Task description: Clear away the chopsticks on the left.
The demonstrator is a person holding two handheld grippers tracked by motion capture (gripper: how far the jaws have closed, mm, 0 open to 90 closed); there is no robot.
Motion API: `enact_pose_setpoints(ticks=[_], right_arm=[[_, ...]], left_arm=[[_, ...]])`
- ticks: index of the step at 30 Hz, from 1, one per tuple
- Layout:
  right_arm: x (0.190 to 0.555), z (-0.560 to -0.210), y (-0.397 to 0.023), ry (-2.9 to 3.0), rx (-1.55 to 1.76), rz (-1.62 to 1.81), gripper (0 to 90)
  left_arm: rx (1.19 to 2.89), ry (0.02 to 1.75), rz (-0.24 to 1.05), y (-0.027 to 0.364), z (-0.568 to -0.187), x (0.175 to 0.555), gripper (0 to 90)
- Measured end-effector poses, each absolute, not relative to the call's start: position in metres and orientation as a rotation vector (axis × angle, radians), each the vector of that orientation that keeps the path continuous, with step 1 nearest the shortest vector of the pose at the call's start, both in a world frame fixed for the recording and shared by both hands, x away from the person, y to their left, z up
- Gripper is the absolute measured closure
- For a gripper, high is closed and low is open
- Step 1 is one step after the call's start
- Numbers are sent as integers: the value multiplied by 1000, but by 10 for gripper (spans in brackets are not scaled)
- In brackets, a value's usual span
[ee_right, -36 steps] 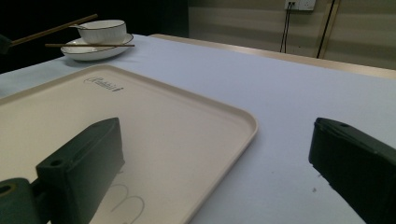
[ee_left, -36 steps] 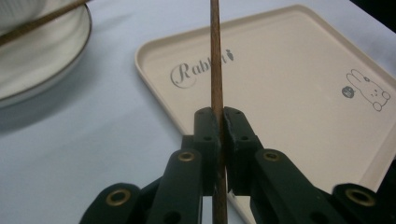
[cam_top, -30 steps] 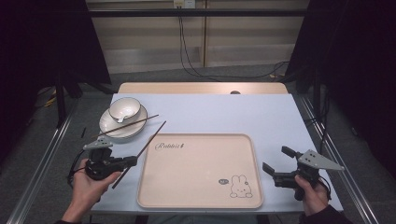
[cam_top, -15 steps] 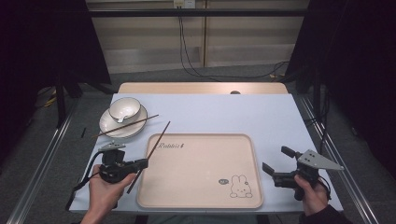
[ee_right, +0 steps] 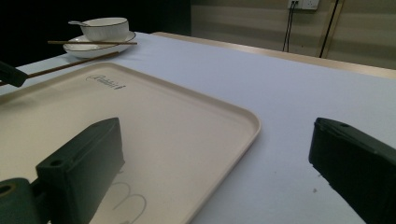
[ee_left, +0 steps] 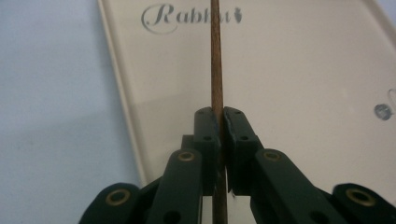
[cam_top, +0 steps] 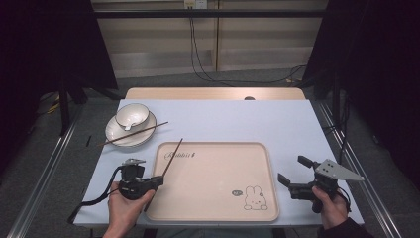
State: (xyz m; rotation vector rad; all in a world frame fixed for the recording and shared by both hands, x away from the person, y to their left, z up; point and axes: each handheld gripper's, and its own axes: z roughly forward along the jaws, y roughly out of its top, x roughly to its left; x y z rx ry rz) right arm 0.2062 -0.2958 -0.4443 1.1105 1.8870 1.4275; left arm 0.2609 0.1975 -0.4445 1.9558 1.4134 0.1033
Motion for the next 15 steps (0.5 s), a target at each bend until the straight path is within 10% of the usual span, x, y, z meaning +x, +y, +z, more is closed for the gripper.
enact_pose_setpoints(ticks=[15], right_arm=[[206, -444, -295, 1886, 1110, 1430, 26]], left_arm=[[2014, 1489, 139, 191, -459, 269, 845]])
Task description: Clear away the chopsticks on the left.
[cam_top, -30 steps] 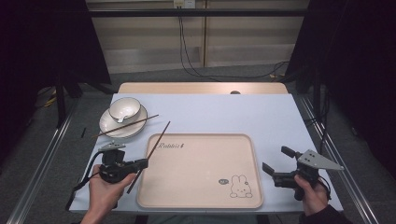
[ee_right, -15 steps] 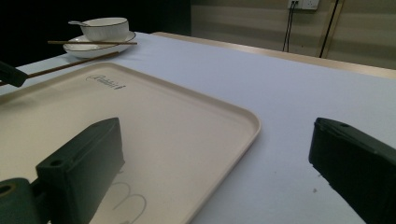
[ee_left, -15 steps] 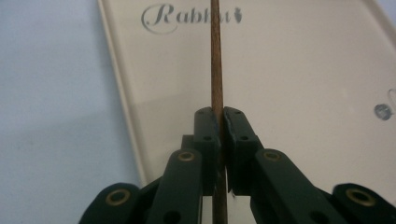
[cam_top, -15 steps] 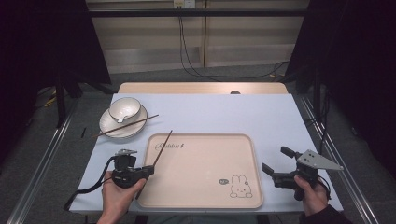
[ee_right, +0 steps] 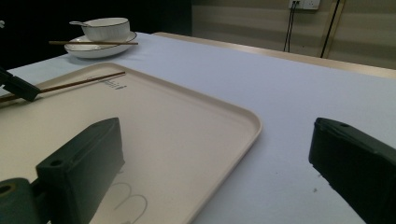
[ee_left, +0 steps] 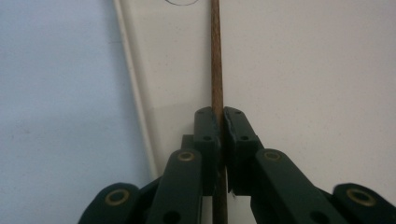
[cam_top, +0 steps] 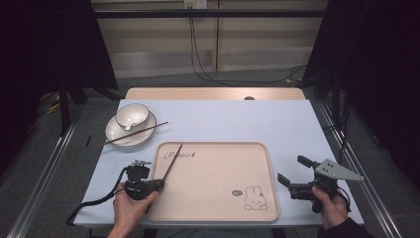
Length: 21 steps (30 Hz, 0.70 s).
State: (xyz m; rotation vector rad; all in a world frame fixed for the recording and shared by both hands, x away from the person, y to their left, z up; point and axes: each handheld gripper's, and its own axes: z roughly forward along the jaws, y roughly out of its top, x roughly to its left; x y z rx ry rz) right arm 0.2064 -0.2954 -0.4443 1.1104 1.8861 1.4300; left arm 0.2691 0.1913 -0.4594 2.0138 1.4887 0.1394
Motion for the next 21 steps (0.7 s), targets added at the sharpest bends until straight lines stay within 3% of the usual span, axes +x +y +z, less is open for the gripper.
enact_pose_setpoints(ticks=[13, 21], right_arm=[[207, -444, -295, 1896, 1106, 1437, 26], [207, -444, -295, 1901, 1097, 1439, 25]], left_arm=[[2001, 1484, 129, 190, -460, 270, 792], [1990, 1399, 120, 193, -454, 268, 661]])
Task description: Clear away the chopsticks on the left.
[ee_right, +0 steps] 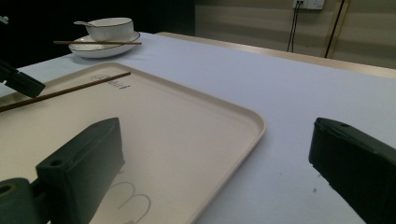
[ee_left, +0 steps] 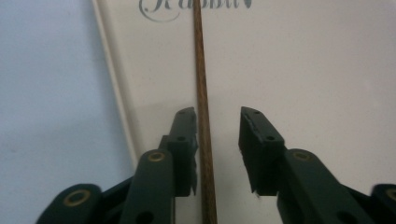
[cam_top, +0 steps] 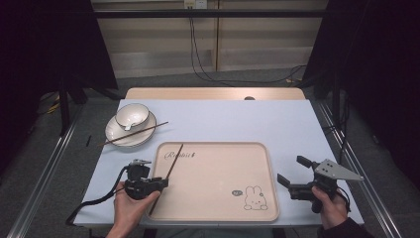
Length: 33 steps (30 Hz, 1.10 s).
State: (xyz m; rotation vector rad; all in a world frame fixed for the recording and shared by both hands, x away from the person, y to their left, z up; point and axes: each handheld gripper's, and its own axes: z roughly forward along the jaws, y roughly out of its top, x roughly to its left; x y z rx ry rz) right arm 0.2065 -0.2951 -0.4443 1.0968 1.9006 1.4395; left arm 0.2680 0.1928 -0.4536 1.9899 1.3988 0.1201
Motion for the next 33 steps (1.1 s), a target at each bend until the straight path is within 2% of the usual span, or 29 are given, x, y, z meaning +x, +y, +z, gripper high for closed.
enact_pose_setpoints(ticks=[3, 5, 13, 16, 20, 23, 25, 28, 33], right_arm=[[206, -444, -295, 1895, 1100, 1445, 25], [206, -444, -295, 1895, 1092, 1445, 25], [205, -443, -296, 1888, 1088, 1447, 25], [206, -444, -295, 1883, 1091, 1444, 25], [206, -444, -295, 1885, 1099, 1447, 25], [205, -444, -295, 1890, 1094, 1446, 25], [206, -443, -295, 1882, 1098, 1446, 25], [206, -443, -295, 1883, 1097, 1447, 25], [206, -444, -295, 1885, 1097, 1448, 25]], left_arm=[[2004, 1338, 161, 197, -449, 267, 539], [2011, 1282, 170, 200, -447, 265, 517], [1957, 1114, 262, 213, -437, 262, 200], [1971, 1057, 295, 219, -435, 263, 129], [1940, 990, 282, 231, -432, 262, 120], [1942, 1003, 278, 244, -429, 267, 40], [1920, 966, 292, 253, -426, 267, 37], [1870, 897, 221, 270, -426, 271, 22], [1874, 905, 303, 287, -427, 277, 24]])
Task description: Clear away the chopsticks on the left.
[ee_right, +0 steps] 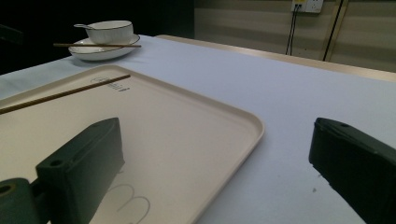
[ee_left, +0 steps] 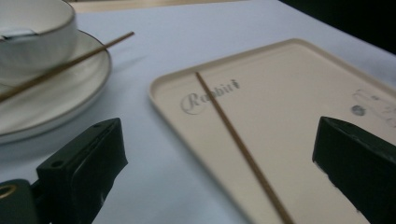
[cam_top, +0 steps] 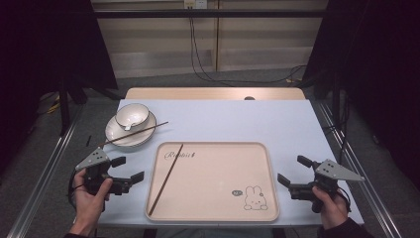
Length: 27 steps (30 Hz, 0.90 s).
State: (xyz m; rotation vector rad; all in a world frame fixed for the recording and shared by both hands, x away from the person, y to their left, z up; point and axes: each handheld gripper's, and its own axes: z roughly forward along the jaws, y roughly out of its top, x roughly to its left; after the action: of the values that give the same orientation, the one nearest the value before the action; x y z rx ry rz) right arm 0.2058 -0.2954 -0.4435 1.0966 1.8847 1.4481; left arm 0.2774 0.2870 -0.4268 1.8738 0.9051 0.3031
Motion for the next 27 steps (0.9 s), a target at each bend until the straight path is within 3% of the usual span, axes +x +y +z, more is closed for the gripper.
enact_pose_setpoints(ticks=[18, 27], right_arm=[[206, -444, -295, 1889, 1096, 1446, 25], [205, -444, -296, 1889, 1092, 1444, 25]], left_arm=[[1968, 783, 299, 329, -423, 333, 44], [1981, 810, 345, 342, -417, 366, 69]])
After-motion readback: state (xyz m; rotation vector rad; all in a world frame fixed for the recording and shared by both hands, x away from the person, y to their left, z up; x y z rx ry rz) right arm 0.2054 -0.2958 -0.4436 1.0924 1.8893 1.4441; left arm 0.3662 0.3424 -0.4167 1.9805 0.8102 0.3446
